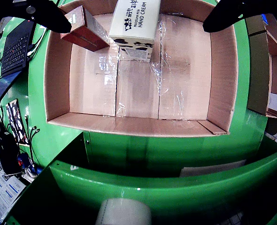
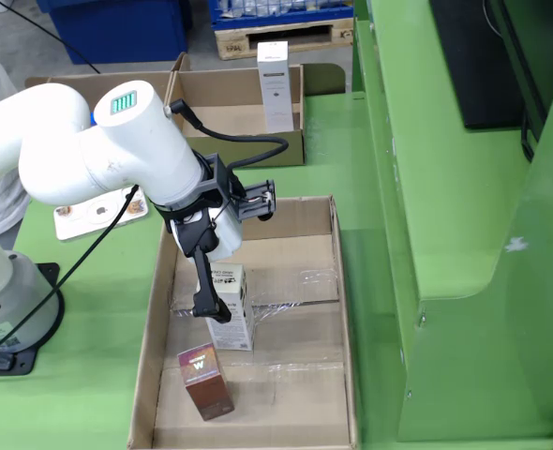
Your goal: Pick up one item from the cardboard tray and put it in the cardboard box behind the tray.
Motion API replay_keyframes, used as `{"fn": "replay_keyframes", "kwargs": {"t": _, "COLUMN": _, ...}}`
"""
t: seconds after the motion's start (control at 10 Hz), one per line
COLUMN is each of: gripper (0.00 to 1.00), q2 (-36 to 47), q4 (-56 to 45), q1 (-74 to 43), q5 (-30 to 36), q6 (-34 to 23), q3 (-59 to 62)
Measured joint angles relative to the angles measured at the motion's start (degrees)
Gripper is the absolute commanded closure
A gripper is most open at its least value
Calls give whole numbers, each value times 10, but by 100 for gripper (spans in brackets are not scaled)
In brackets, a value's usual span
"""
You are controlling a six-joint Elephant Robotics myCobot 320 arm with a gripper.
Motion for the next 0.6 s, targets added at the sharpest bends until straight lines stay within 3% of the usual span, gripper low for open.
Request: {"fn": "replay_keyframes", "kwargs": {"t": 0.6, "gripper": 0, "q2": -28, "q4": -10, "q1": -3, "q5": 9, "q6": 0, "q3": 14}}
